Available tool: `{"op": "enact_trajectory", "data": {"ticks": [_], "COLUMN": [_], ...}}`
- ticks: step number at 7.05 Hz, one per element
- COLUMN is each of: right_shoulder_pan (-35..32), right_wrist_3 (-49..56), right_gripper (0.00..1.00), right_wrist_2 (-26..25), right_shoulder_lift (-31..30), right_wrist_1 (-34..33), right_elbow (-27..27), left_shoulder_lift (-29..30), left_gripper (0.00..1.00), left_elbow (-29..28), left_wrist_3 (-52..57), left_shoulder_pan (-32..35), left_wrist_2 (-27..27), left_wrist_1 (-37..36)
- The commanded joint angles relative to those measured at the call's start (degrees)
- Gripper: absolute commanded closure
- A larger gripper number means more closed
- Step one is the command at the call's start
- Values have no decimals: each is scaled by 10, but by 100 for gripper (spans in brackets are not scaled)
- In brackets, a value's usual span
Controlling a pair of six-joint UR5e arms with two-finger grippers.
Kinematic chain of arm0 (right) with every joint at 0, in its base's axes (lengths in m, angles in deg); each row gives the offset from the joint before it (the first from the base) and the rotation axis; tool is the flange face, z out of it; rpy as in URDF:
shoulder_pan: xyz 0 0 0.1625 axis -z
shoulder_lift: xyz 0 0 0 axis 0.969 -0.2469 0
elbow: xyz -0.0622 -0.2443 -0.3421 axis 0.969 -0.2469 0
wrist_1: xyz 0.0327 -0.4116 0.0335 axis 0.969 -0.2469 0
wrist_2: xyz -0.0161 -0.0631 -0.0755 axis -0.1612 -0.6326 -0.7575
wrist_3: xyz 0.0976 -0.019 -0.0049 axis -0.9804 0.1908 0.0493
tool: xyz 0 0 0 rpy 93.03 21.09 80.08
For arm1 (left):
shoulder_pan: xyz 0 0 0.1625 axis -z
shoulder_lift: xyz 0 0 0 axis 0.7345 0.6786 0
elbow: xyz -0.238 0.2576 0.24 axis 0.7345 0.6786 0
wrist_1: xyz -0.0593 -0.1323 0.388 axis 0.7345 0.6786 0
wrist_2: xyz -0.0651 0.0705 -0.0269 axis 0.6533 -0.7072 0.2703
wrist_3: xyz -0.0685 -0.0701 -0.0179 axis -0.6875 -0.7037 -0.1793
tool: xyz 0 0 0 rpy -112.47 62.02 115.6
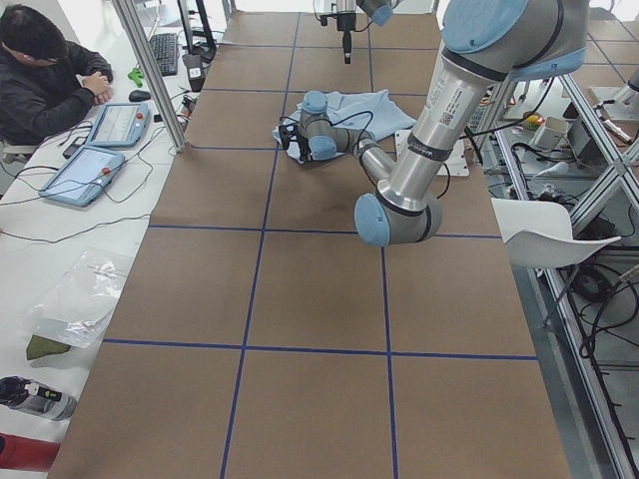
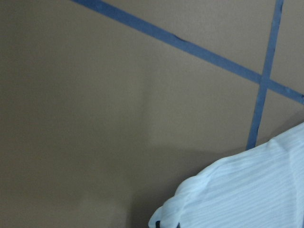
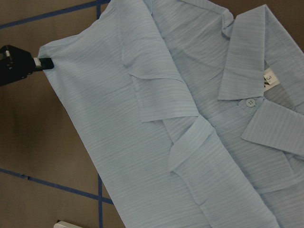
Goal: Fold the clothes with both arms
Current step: 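Pull the corner away from the robot with the left gripper while the right gripper releases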
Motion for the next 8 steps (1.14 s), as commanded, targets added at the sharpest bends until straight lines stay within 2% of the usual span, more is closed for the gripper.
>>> {"op": "enact_trajectory", "data": {"ticks": [1,2,3,4,5,6,7,8], "right_shoulder_pan": [-7,-12,-16,-20,-24,-26,-26,-26], "right_wrist_3": [0,0,0,0,0,0,0,0], "right_gripper": [0,0,0,0,0,0,0,0], "right_wrist_2": [0,0,0,0,0,-6,-12,-14], "right_shoulder_lift": [1,1,1,2,2,2,3,3], "right_wrist_1": [0,0,0,0,0,0,0,0], "right_elbow": [-1,-2,-4,-5,-5,-5,-6,-8], "left_shoulder_lift": [32,83,120,138,150,169,173,173], "left_gripper": [100,100,100,100,100,100,100,100], "left_elbow": [-67,-138,-219,-272,-302,-346,-364,-365], "left_wrist_3": [57,65,78,92,101,113,114,114], "left_shoulder_pan": [48,64,82,98,102,103,104,104], "left_wrist_2": [-10,-31,-33,-35,-76,-90,-113,-114], "left_wrist_1": [5,20,84,138,180,224,259,260]}}
